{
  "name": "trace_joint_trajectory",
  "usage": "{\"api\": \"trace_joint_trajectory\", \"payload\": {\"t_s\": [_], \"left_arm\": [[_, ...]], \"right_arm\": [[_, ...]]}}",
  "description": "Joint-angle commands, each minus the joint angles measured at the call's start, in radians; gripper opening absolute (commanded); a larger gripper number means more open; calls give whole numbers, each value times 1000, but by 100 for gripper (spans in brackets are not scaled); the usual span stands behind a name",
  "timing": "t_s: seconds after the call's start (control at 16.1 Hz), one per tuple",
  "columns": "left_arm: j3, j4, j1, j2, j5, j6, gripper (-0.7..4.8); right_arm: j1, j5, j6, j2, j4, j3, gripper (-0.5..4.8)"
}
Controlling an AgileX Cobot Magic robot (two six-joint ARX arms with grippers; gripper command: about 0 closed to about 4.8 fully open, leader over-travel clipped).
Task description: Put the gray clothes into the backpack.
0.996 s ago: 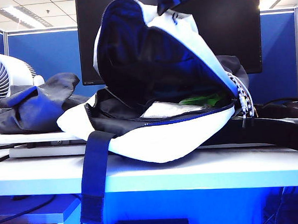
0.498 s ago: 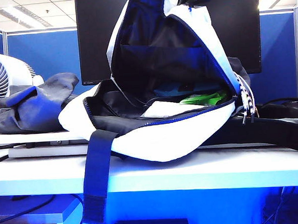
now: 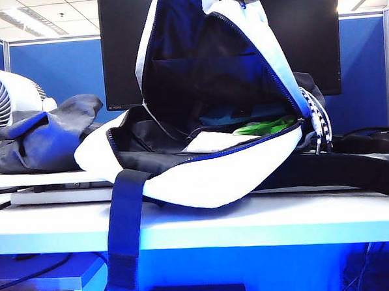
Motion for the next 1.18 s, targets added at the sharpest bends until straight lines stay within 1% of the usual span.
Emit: {"api": "trace_joint_trajectory", "payload": {"t_s": [0.06,0.12,0.19,0.31,0.37,0.44,0.5,0.62,0.68,0.75,0.81,0.87,1.12,1.18], "left_arm": [[68,55,-55,125,71,180,325],[89,60,-77,163,89,239,444],[109,57,-101,191,71,290,475],[119,89,-136,256,-32,490,479],[119,113,-137,291,-40,533,479],[119,142,-137,336,-40,555,479],[119,175,-137,388,-40,558,479],[120,304,-138,532,-48,567,479],[120,357,-138,584,-82,581,479],[123,410,-138,639,-93,595,479],[123,472,-138,694,-79,600,479],[148,516,-138,787,-78,607,479],[243,520,-138,912,-81,607,479],[278,523,-138,954,-92,619,479]], "right_arm": [[2,-4,8,-17,111,19,-1],[2,-4,8,-17,105,19,-1],[1,-4,8,-17,101,18,-1],[1,-4,8,-17,85,18,-1],[1,-5,8,-17,84,18,-1],[1,-5,8,-17,84,18,-1],[1,-5,8,-16,83,18,-1],[1,-4,8,-17,83,18,-1],[1,-4,7,-17,83,18,-1],[1,-4,7,-17,84,18,-1],[1,-4,7,-17,83,18,-1],[1,-4,7,-17,83,18,-1],[1,-4,7,-17,83,18,-1],[1,-4,7,-17,83,18,-1]]}}
